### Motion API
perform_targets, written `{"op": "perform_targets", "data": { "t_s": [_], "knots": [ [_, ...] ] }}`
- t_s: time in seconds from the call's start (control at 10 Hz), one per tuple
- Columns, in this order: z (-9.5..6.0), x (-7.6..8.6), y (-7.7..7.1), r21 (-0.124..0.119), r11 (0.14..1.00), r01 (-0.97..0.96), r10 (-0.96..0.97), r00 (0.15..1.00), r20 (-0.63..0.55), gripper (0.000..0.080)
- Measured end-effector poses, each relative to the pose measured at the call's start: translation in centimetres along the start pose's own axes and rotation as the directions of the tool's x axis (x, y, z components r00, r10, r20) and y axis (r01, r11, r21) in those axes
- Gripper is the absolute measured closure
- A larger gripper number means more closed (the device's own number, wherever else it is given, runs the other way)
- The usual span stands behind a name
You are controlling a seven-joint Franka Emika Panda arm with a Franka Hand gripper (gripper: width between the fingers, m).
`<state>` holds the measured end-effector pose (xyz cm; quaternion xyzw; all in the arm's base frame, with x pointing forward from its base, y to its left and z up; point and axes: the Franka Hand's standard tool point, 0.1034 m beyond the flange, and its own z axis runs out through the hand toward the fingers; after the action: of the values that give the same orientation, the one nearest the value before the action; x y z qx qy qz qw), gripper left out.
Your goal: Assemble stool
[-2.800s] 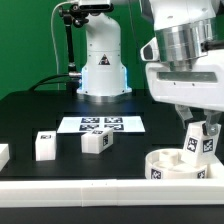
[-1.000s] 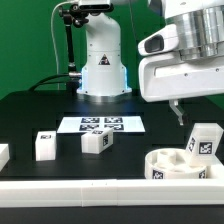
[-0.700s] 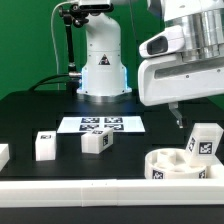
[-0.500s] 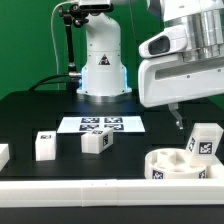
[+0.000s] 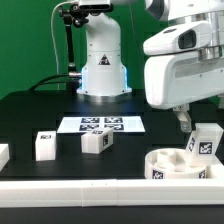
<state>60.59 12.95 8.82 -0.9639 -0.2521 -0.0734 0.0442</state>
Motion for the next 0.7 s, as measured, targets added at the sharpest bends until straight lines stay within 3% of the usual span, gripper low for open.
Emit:
{"op": "perform_targets", "data": {
  "t_s": [0.5, 0.7],
  "knots": [
    [0.00, -0.31, 0.82, -0.017, 0.944, 0.328, -0.328, 0.945, 0.019, 0.0151],
    [0.42, 0.19, 0.88, -0.029, 0.831, 0.556, -0.554, 0.830, 0.063, 0.0151]
  ]
}}
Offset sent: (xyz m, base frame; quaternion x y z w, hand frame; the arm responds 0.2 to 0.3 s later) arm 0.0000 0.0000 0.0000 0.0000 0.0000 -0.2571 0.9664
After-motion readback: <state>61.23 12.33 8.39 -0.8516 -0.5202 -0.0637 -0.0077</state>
